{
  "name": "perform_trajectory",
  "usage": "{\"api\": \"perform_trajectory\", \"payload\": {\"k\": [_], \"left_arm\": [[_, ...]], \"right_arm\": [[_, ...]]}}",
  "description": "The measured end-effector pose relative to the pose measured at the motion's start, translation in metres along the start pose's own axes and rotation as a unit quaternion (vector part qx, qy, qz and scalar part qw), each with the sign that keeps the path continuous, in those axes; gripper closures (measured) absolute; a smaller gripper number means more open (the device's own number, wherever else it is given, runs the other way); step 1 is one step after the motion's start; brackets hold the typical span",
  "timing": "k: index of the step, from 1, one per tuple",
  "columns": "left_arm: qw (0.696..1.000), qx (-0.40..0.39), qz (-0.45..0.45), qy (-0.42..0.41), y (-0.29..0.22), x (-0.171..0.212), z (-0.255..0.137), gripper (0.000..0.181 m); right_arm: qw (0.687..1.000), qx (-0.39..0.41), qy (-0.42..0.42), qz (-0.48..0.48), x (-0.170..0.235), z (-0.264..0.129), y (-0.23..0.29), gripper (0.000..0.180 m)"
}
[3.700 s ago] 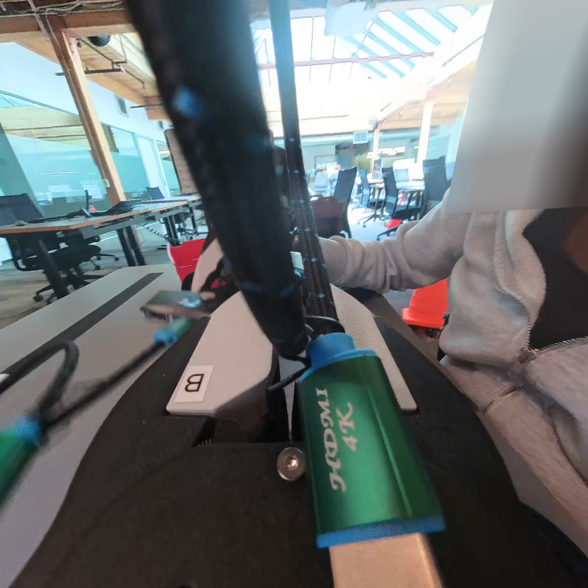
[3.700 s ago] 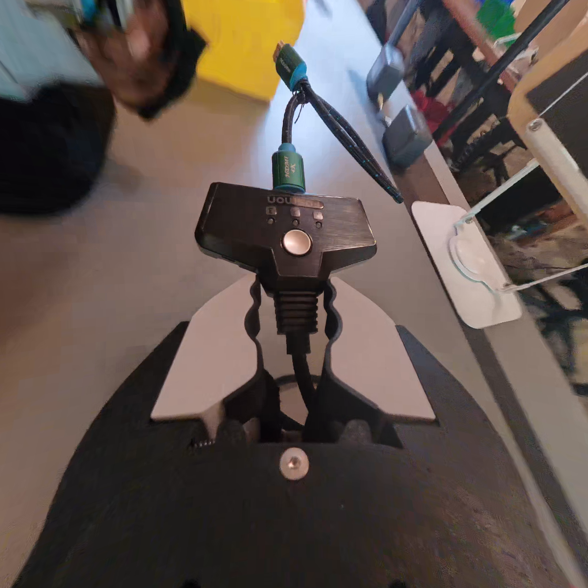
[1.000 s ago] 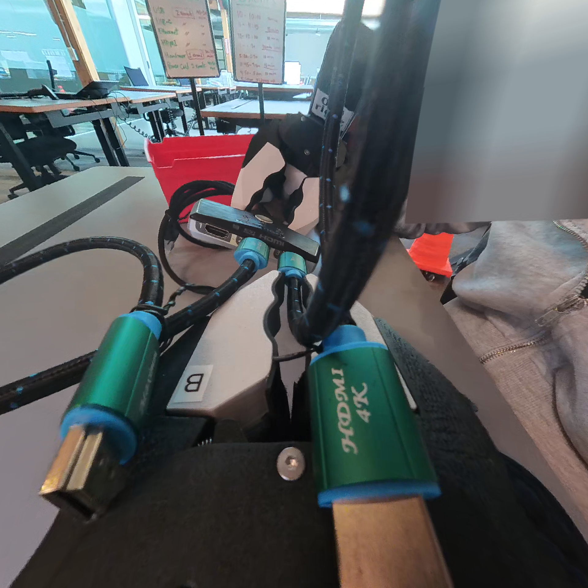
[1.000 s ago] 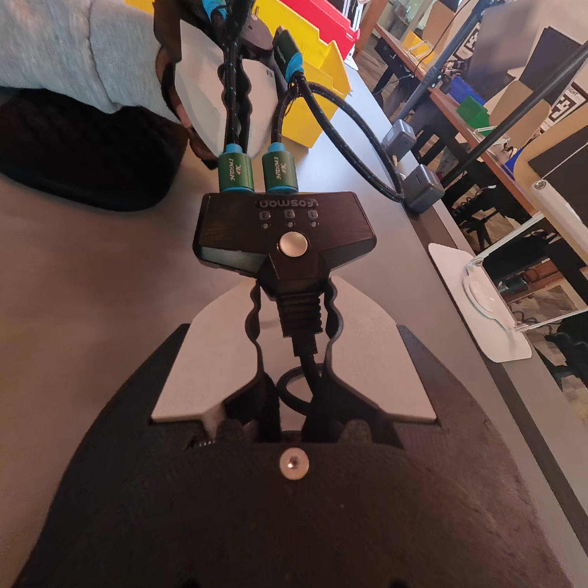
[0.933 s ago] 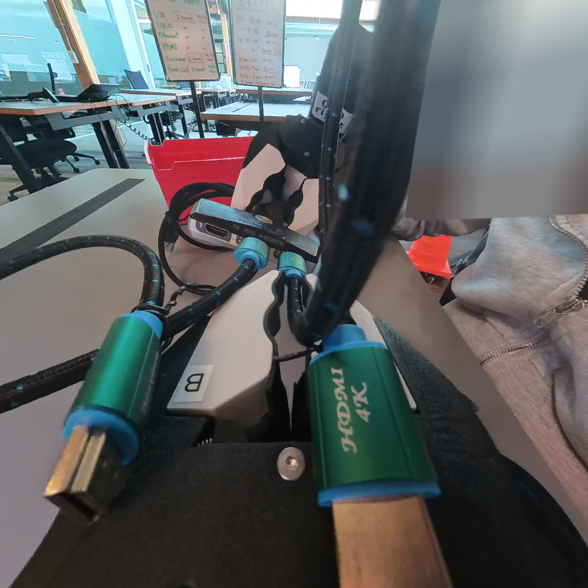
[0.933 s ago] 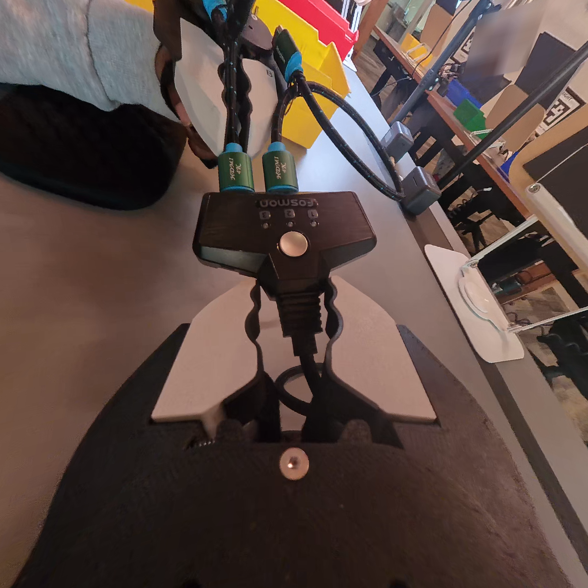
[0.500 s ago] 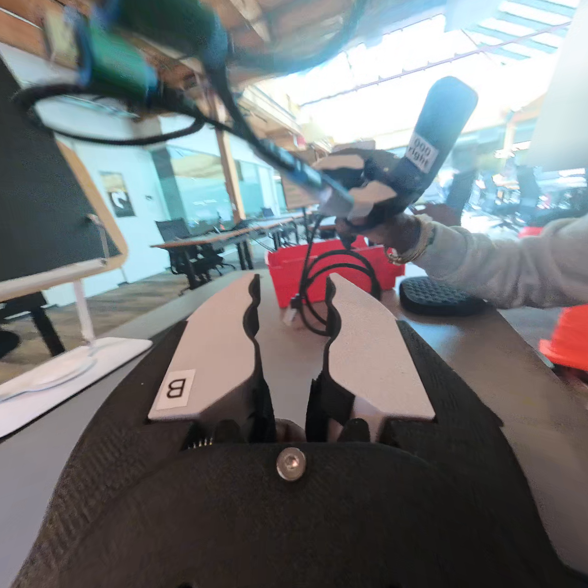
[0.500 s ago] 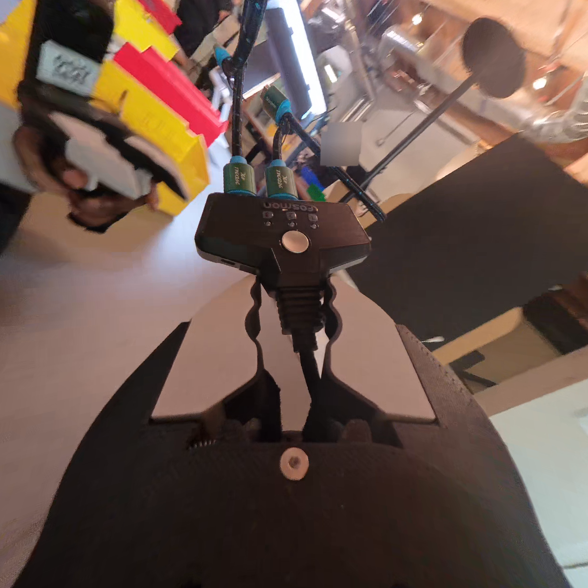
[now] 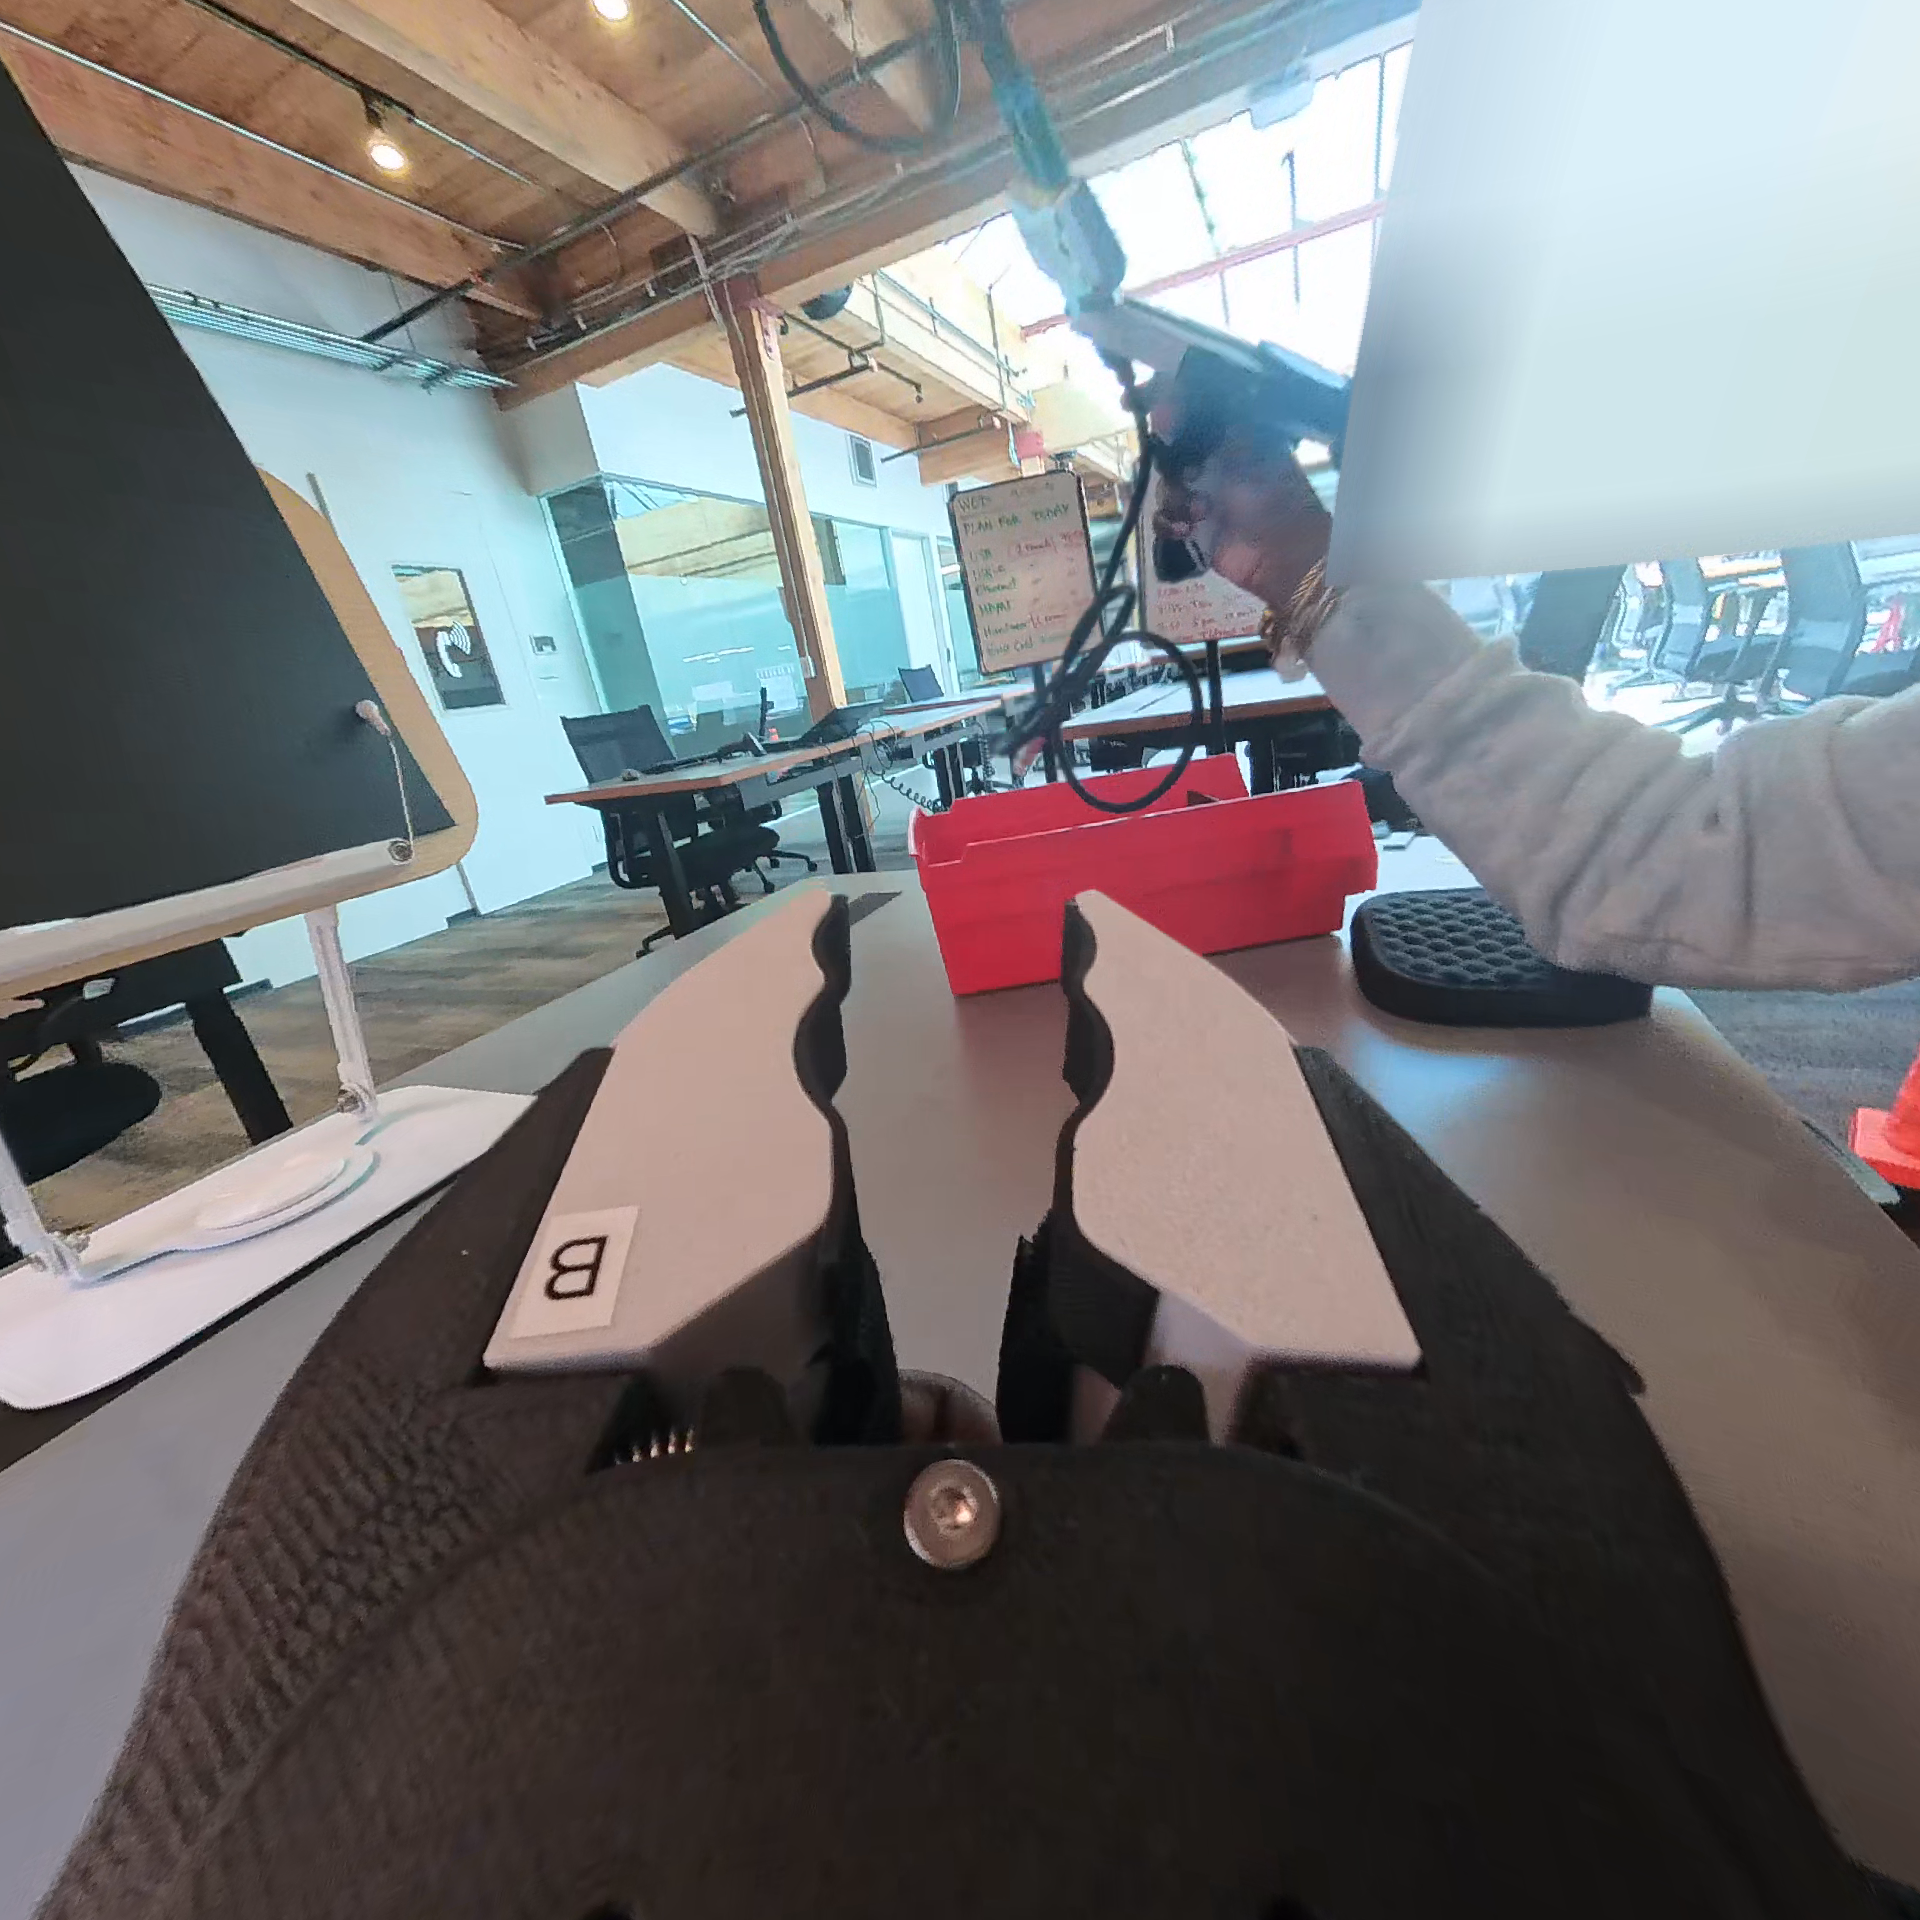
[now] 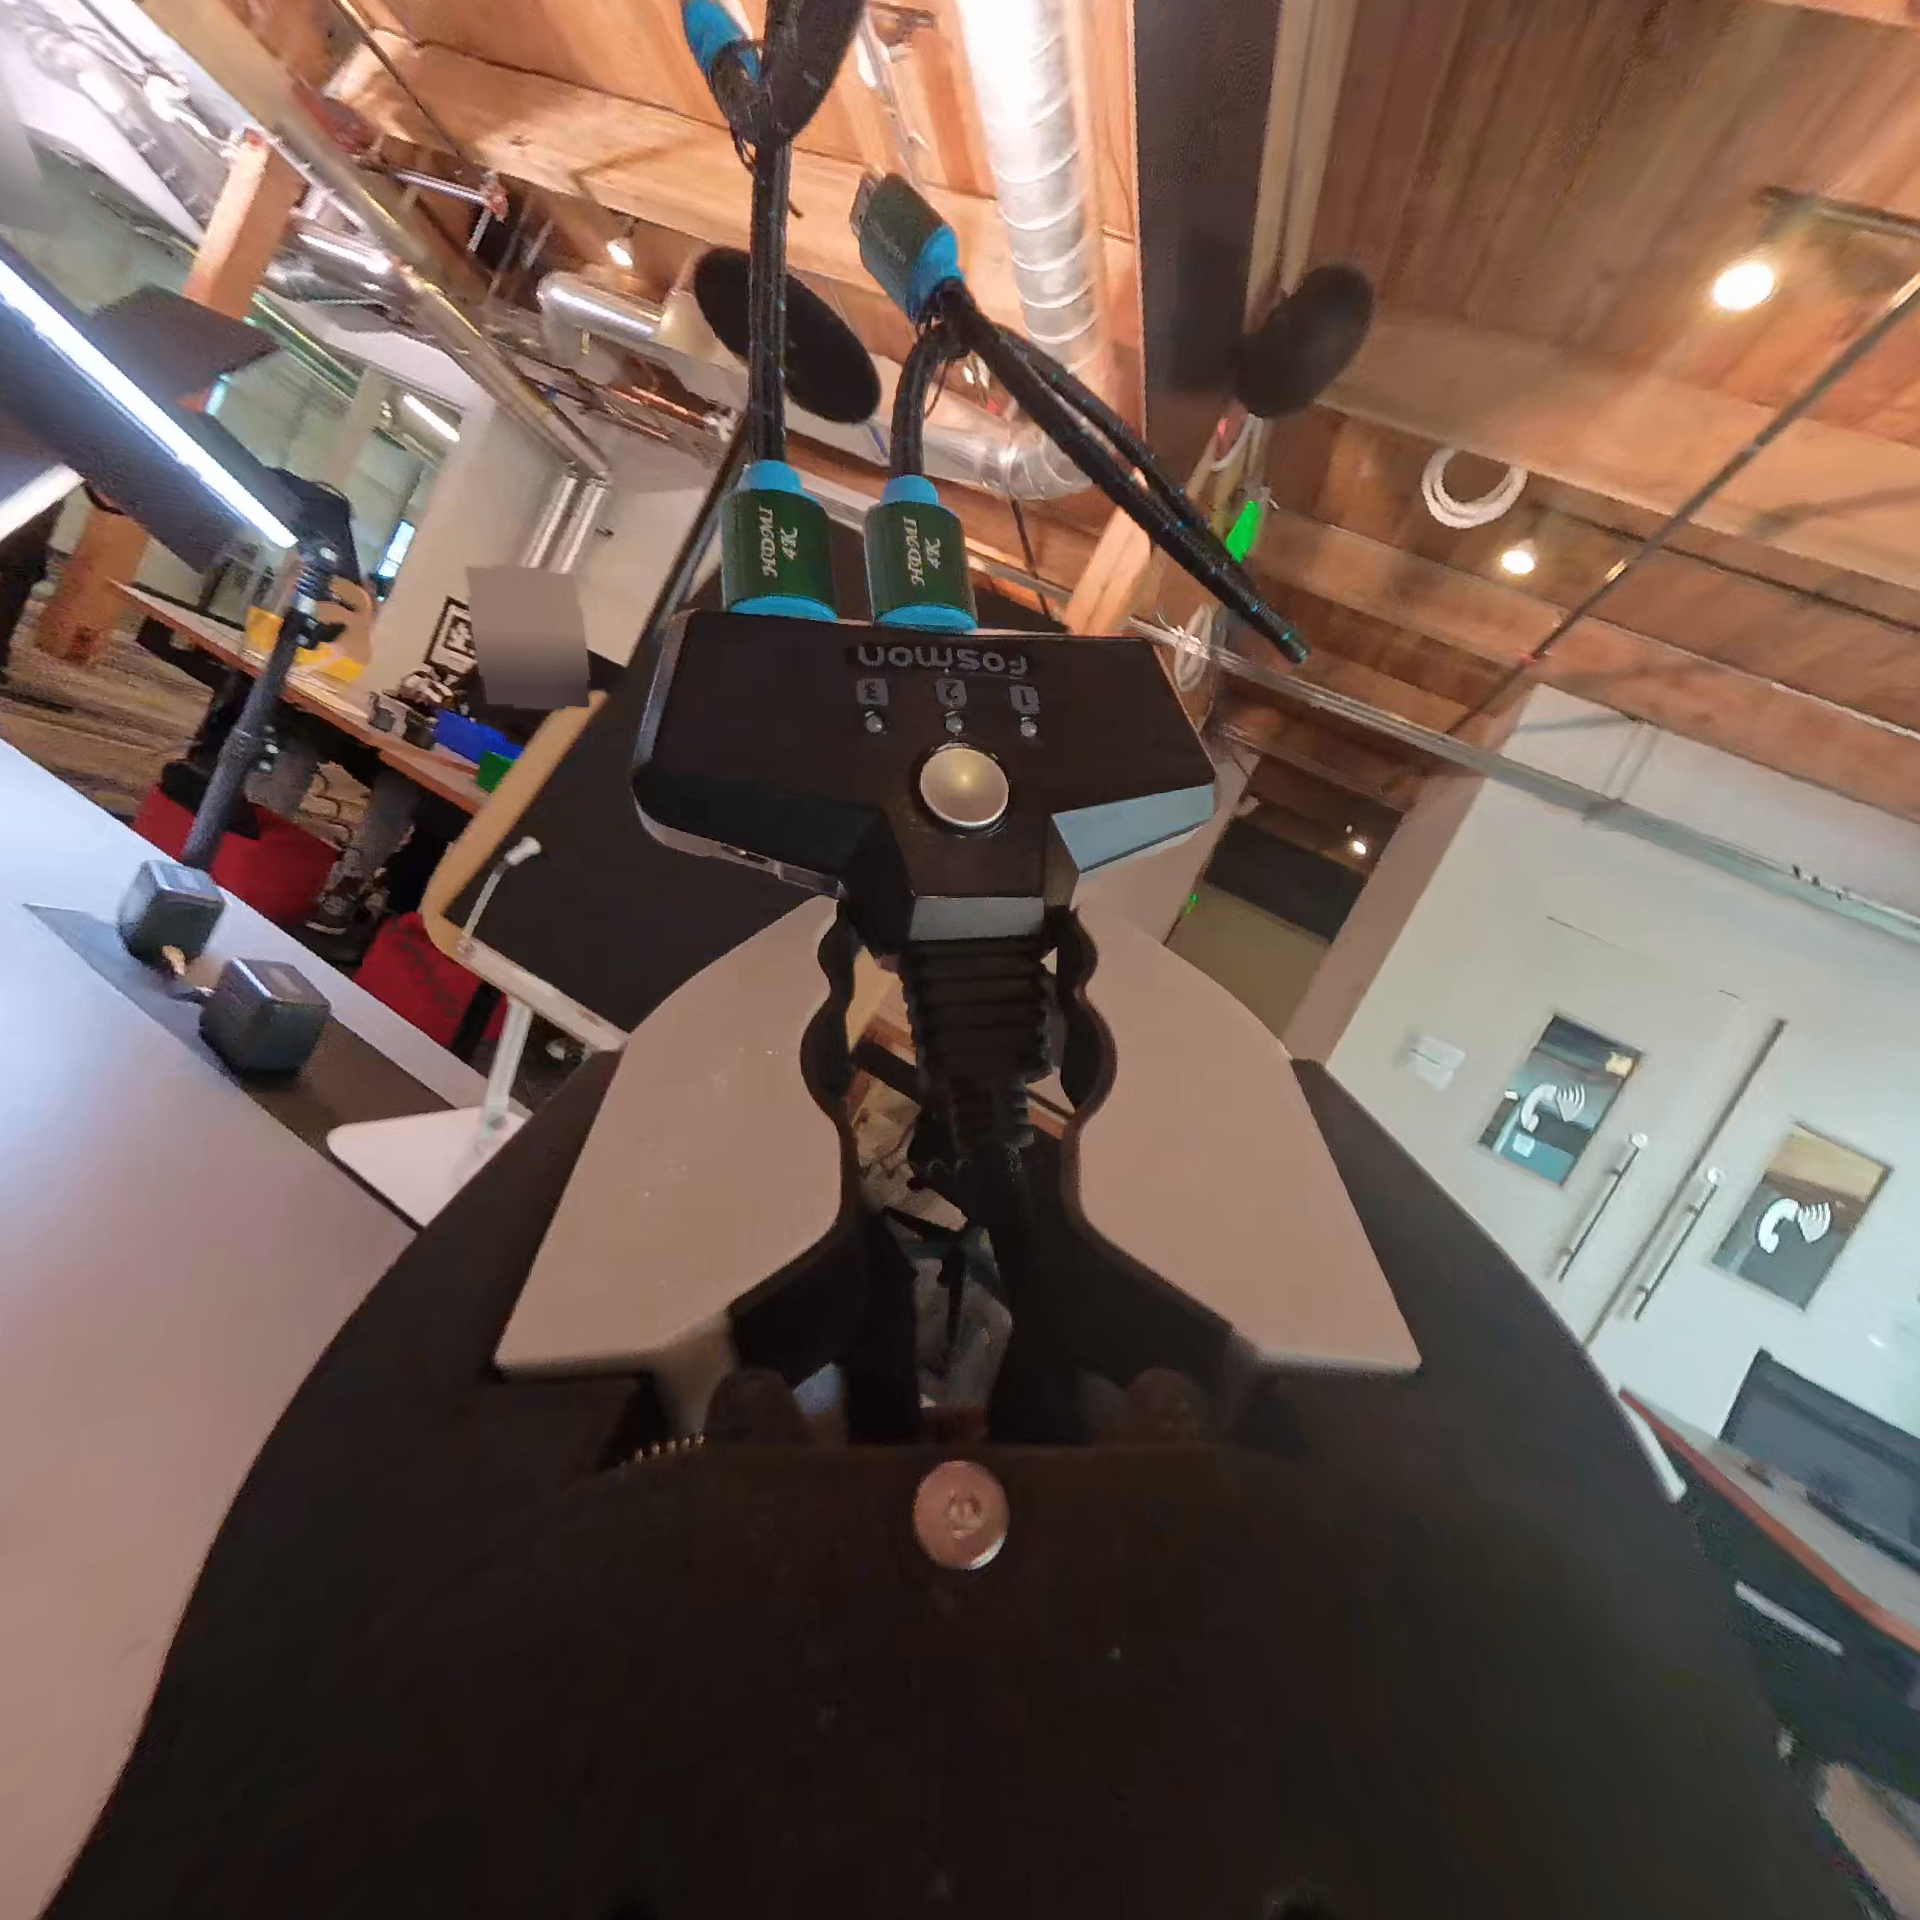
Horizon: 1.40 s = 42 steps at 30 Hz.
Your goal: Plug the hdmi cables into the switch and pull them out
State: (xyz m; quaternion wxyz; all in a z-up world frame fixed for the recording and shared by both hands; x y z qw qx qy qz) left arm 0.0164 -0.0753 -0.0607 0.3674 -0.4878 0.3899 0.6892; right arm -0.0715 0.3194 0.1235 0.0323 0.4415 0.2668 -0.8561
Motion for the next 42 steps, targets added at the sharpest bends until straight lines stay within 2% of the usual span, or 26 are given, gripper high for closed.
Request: {"api": "perform_trajectory", "payload": {"k": [5,8,13,21,25,31,37,42], "left_arm": [[1.000,0.000,0.005,0.022,0.000,0.006,0.001,0.143],[0.999,0.002,0.006,0.034,-0.001,0.008,0.002,0.143],[0.999,0.012,0.018,0.043,-0.005,0.008,0.004,0.143],[0.998,0.017,0.017,0.062,-0.006,0.014,0.006,0.143],[0.998,0.017,0.016,0.063,-0.006,0.014,0.005,0.143],[0.998,0.017,0.016,0.064,-0.006,0.014,0.005,0.143],[0.997,0.016,0.014,0.068,-0.005,0.016,0.005,0.143],[0.997,0.013,0.013,0.071,-0.004,0.018,0.005,0.144]], "right_arm": [[0.997,-0.007,0.042,0.064,0.062,-0.016,-0.033,0.142],[0.996,0.009,0.056,0.074,0.081,-0.020,-0.040,0.142],[0.986,-0.007,0.105,0.132,0.092,-0.023,-0.045,0.142],[0.964,-0.011,0.240,0.112,0.113,-0.038,-0.052,0.142],[0.960,-0.029,0.245,0.135,0.126,-0.048,-0.054,0.142],[0.949,-0.123,0.237,0.166,0.140,-0.083,-0.050,0.141],[0.928,-0.155,0.288,0.178,0.146,-0.121,-0.052,0.142],[0.899,-0.165,0.363,0.180,0.167,-0.126,-0.044,0.141]]}}
Point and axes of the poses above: each gripper's, where its closed fingertips meet, z out along the fingers, x out of its underside, y = z × x across the jaws, the point moved 5 cm from there along -z, back along the fingers, and after that the axes turned 5 degrees about x, right-handed, at the moved point
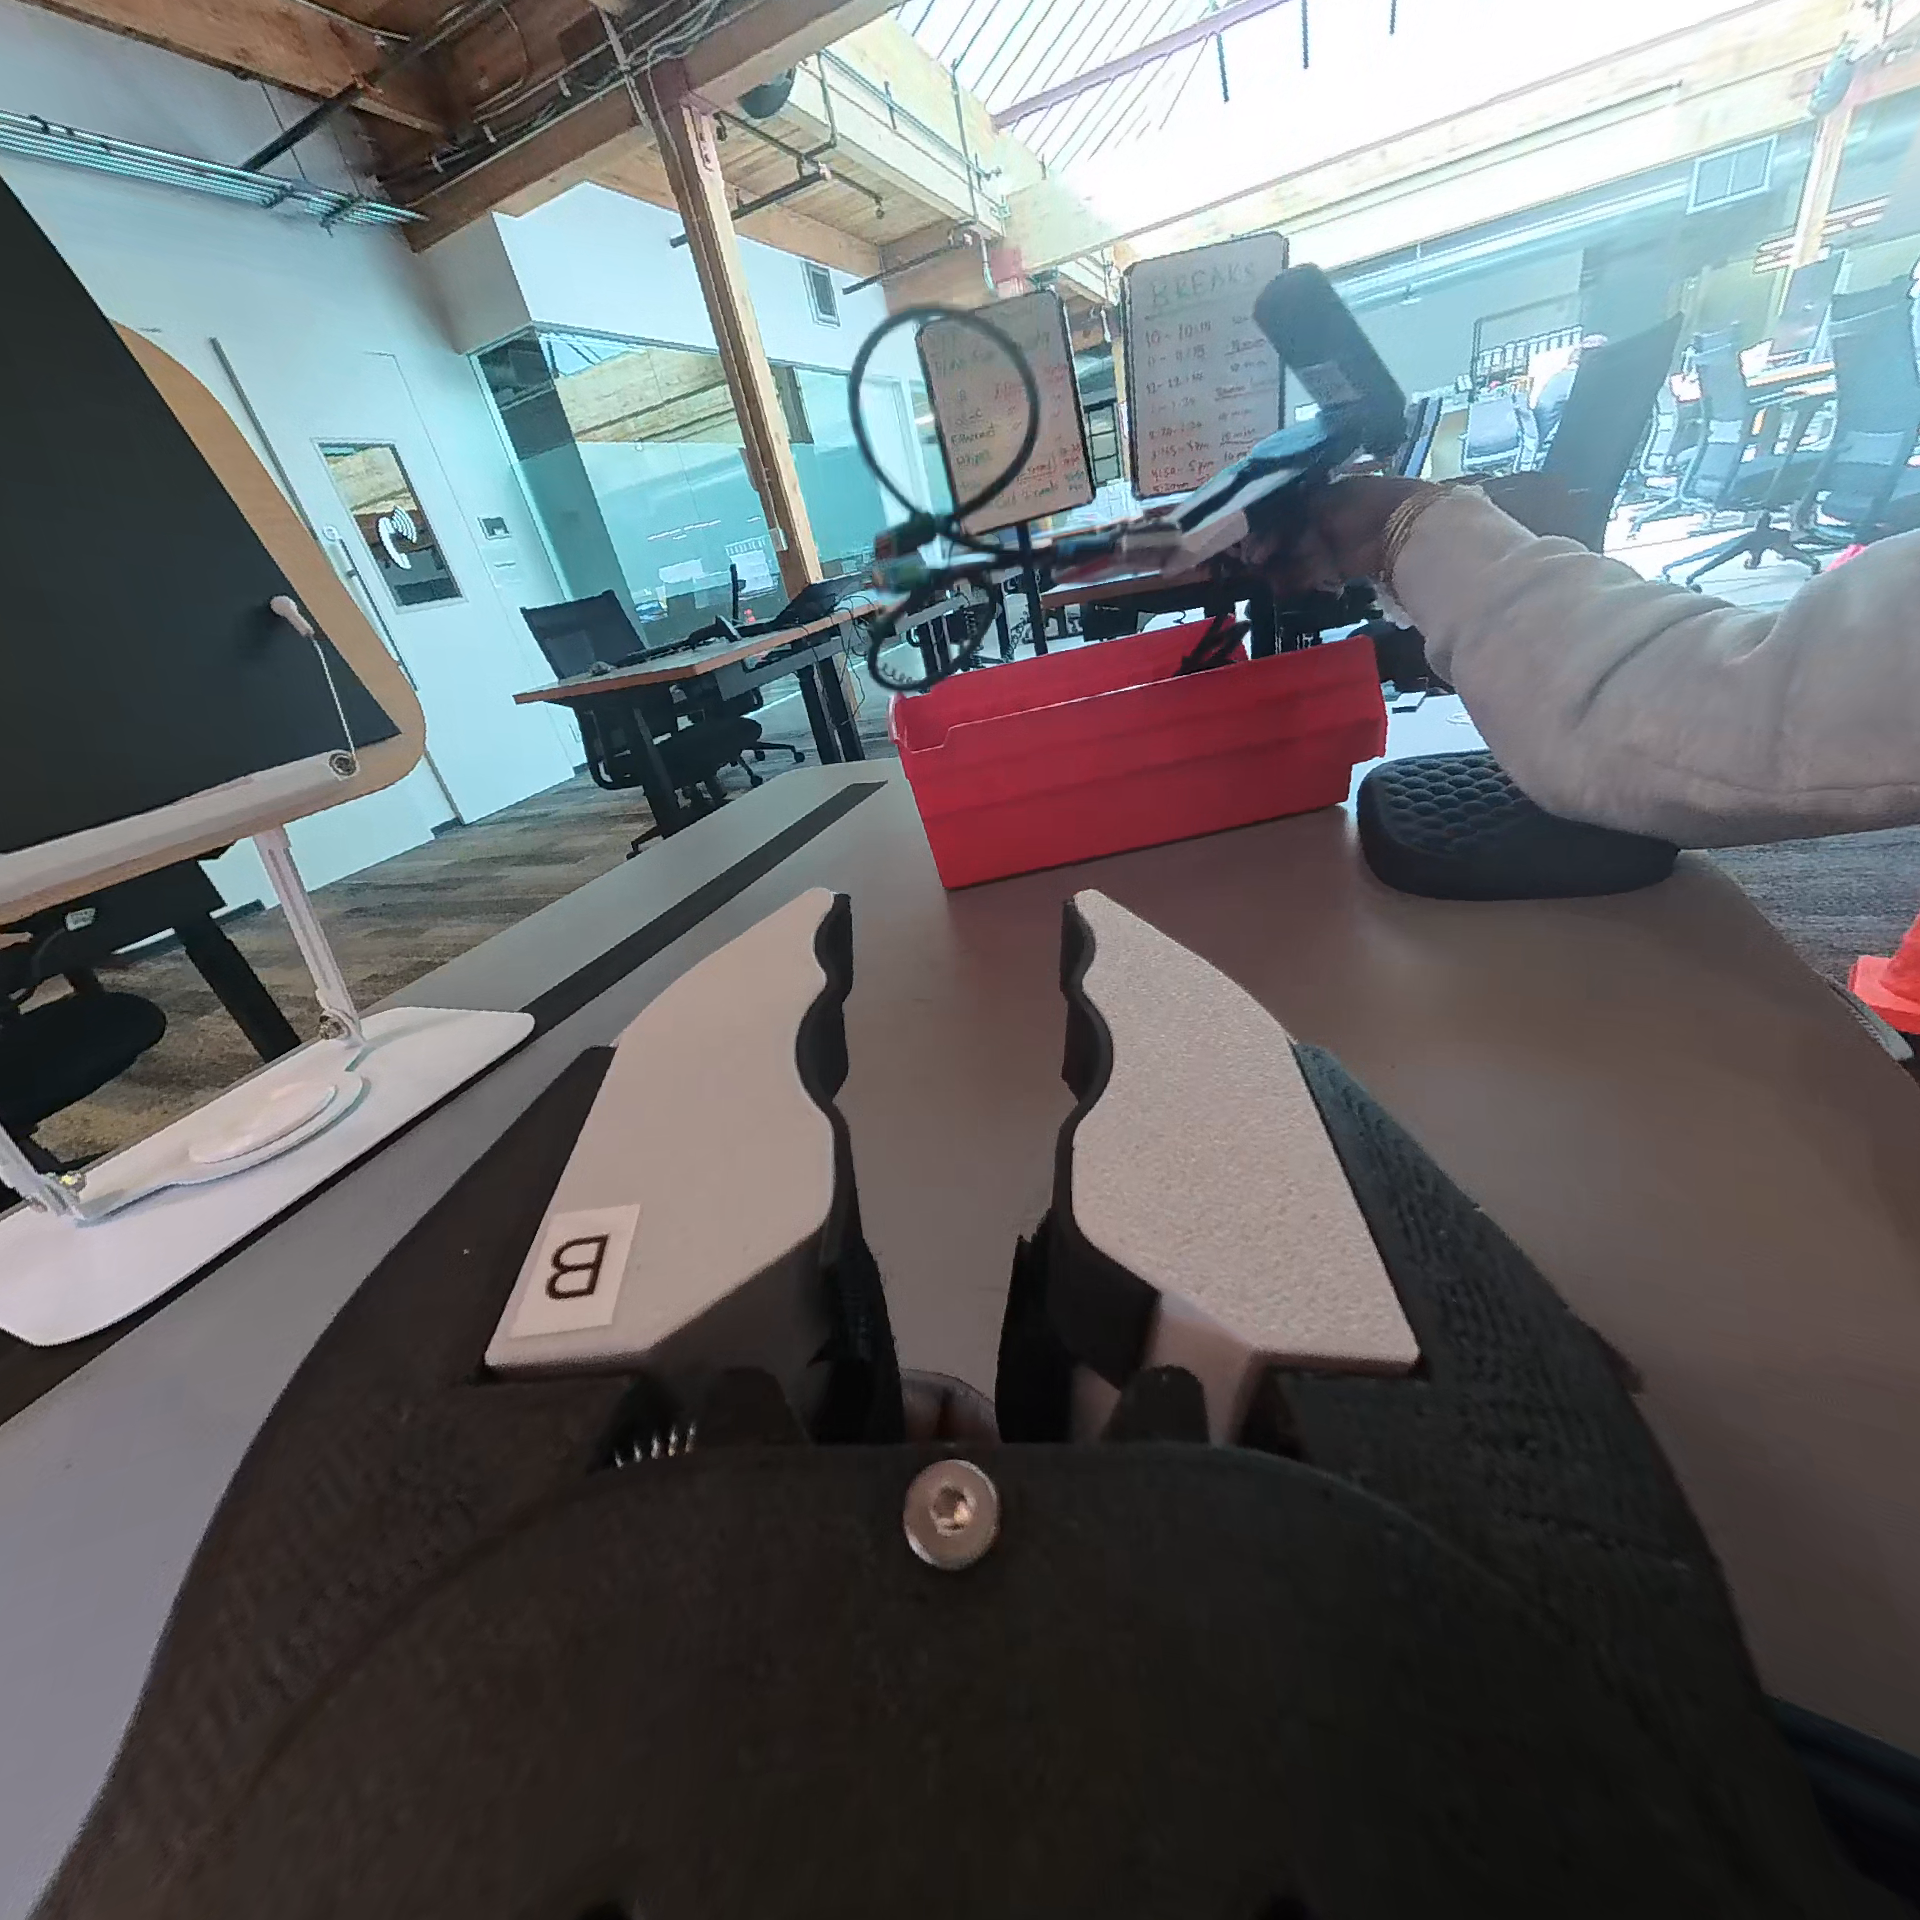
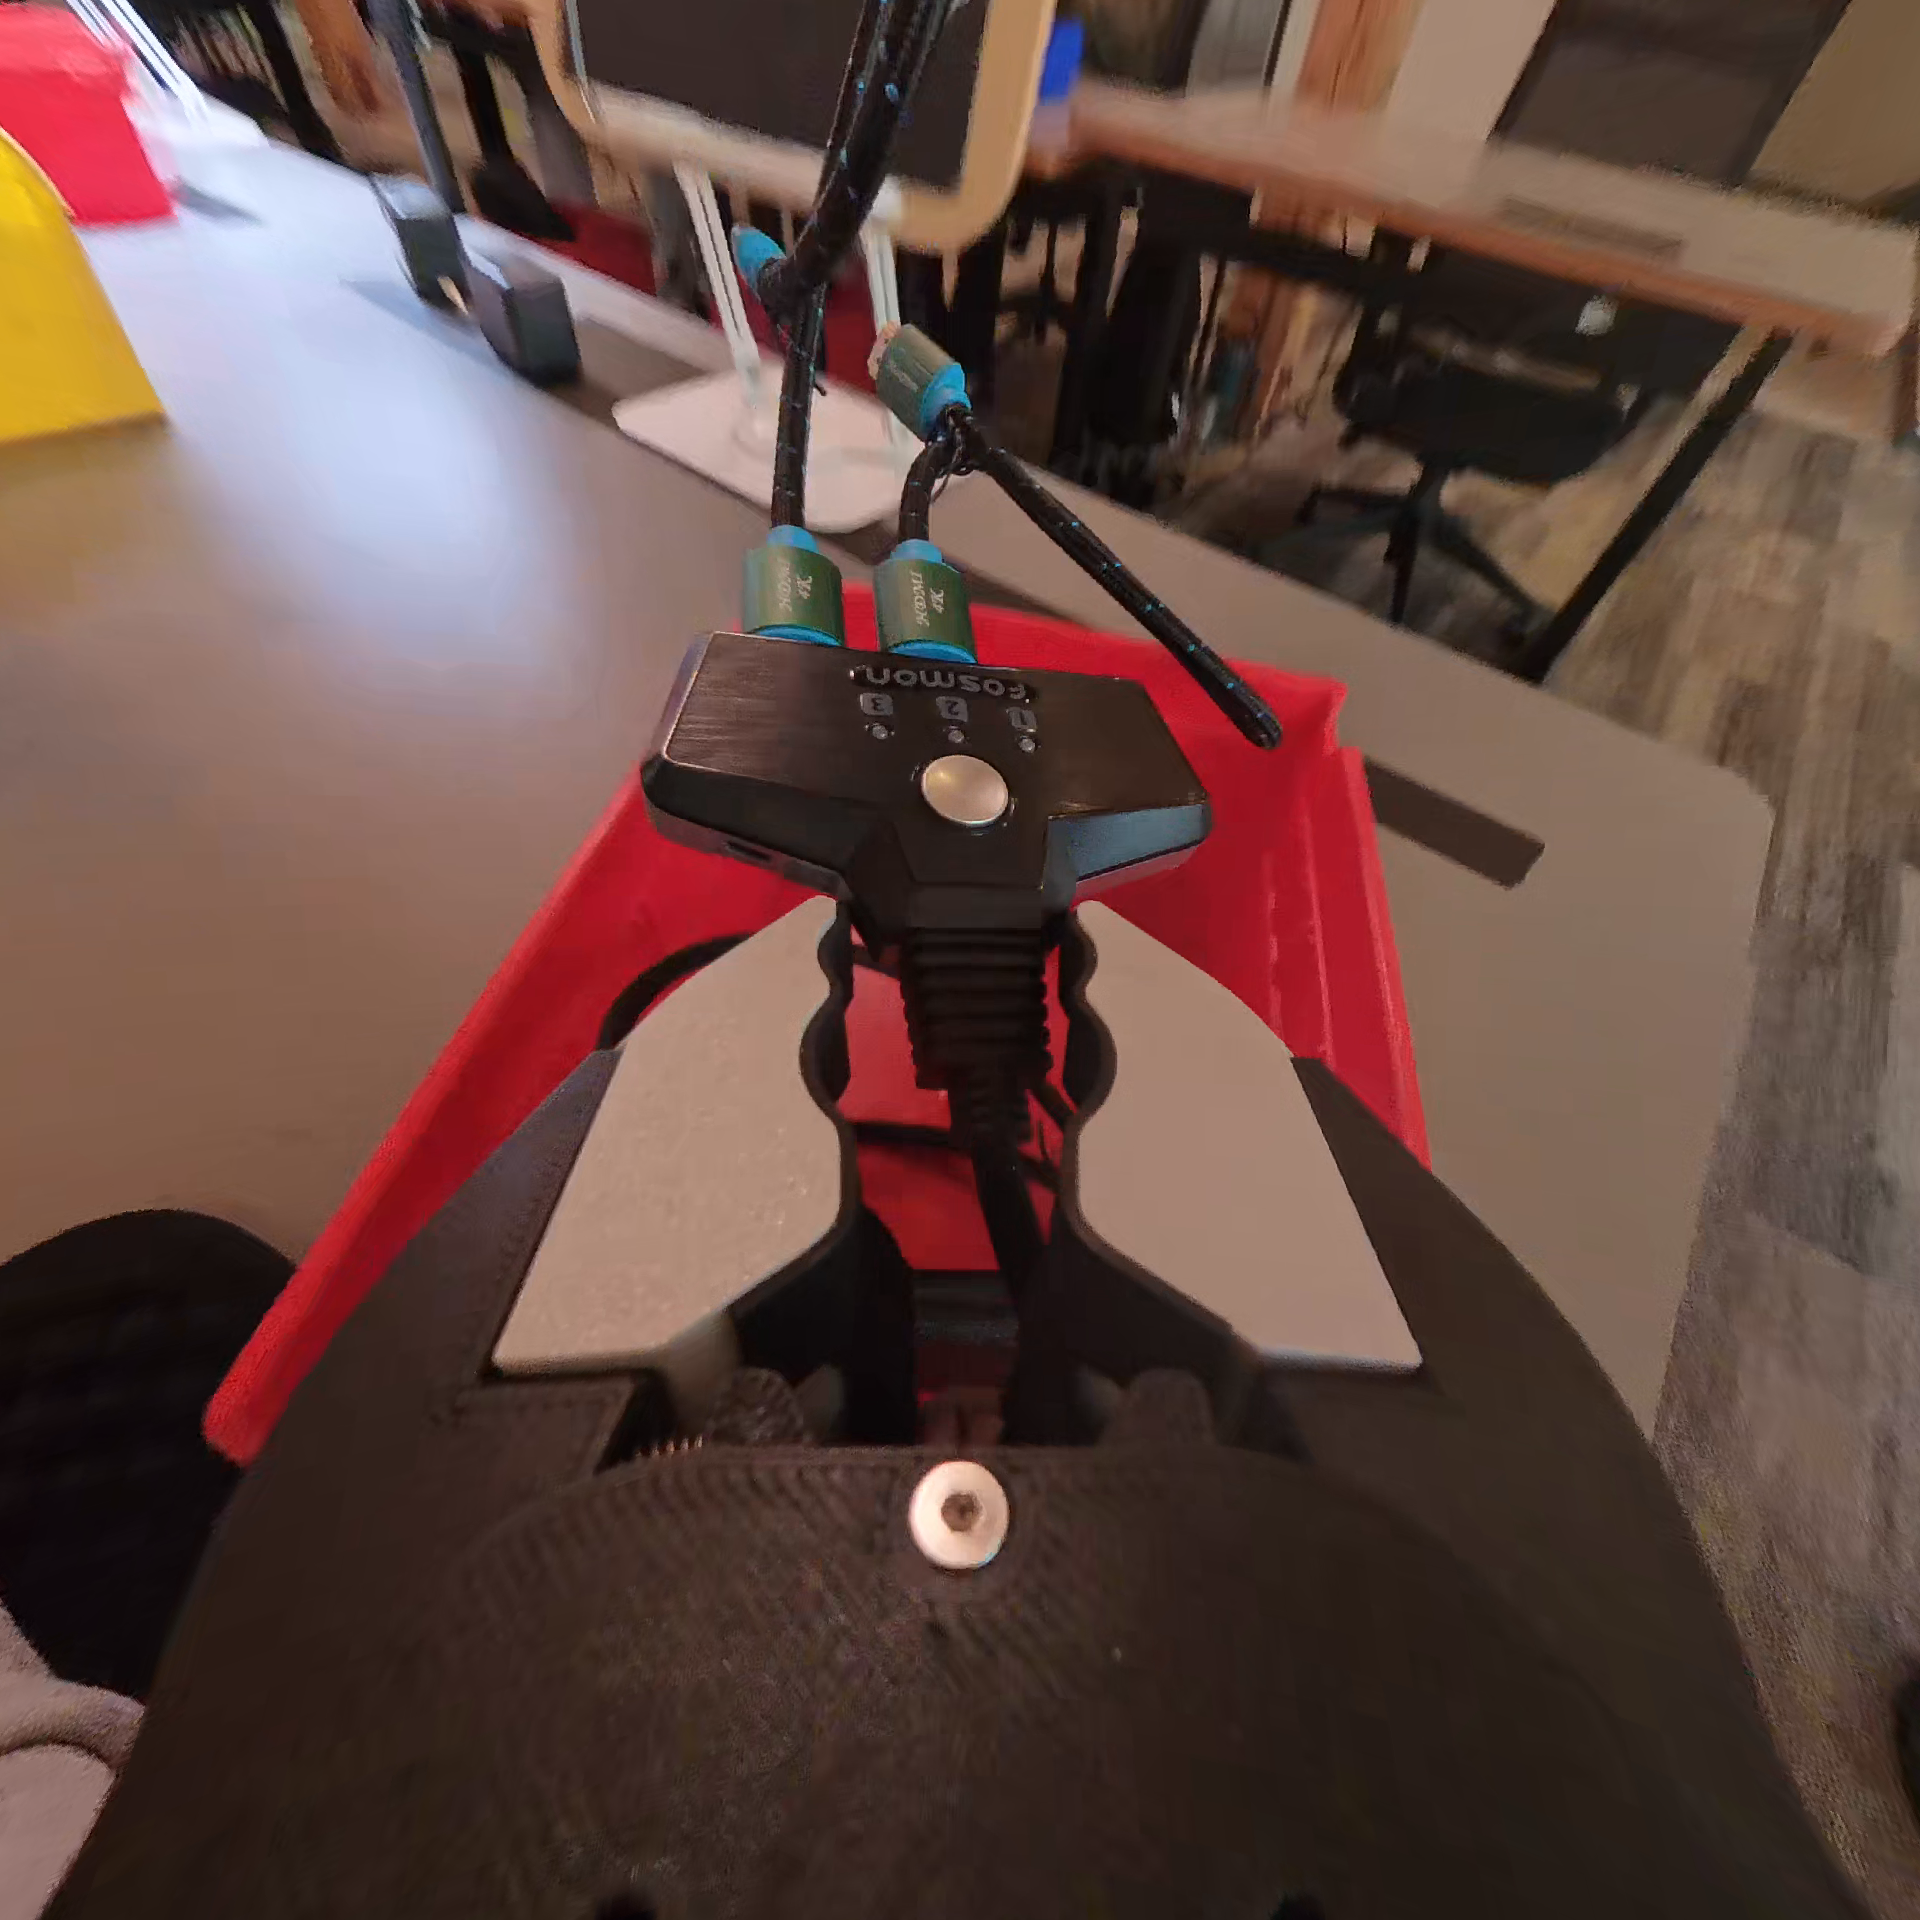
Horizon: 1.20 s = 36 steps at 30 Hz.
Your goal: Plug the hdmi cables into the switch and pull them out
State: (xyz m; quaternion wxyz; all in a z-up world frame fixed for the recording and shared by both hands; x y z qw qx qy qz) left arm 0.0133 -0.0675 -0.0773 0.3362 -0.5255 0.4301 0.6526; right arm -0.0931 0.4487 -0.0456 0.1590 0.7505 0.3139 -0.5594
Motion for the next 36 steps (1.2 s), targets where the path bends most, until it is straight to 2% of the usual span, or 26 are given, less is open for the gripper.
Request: {"api": "perform_trajectory", "payload": {"k": [5,12,16,19,21,23,26,29,33,36], "left_arm": [[1.000,-0.002,0.002,-0.001,0.000,-0.001,0.000,0.144],[1.000,0.003,0.006,-0.002,-0.002,-0.003,0.001,0.144],[1.000,0.005,0.008,-0.002,-0.002,-0.004,0.001,0.144],[1.000,0.005,0.008,-0.003,-0.002,-0.004,0.001,0.144],[1.000,0.006,0.008,-0.002,-0.003,-0.004,0.002,0.144],[1.000,0.006,0.008,-0.003,-0.003,-0.004,0.002,0.144],[1.000,0.007,0.007,-0.001,-0.003,-0.004,0.002,0.144],[1.000,0.008,0.006,0.001,-0.002,-0.003,0.003,0.144],[1.000,0.006,0.006,0.003,-0.002,-0.003,0.004,0.144],[1.000,0.003,0.000,0.003,-0.001,-0.003,0.004,0.144]], "right_arm": [[0.987,0.000,0.161,-0.009,0.015,0.034,0.006,0.142],[0.939,-0.024,0.342,0.044,0.041,0.061,0.021,0.143],[0.904,-0.040,0.415,0.092,0.055,0.072,0.028,0.150],[0.881,-0.058,0.461,0.087,0.067,0.082,0.033,0.156],[0.868,-0.043,0.486,0.087,0.067,0.079,0.031,0.151],[0.878,-0.026,0.469,0.088,0.056,0.074,0.029,0.149],[0.901,0.015,0.428,0.071,0.031,0.059,0.025,0.132],[0.936,0.062,0.346,0.027,-0.005,0.042,0.022,0.121],[0.981,0.105,0.141,-0.076,-0.073,0.019,0.036,0.114],[0.982,0.081,-0.078,-0.149,-0.137,-0.001,0.074,0.112]]}}
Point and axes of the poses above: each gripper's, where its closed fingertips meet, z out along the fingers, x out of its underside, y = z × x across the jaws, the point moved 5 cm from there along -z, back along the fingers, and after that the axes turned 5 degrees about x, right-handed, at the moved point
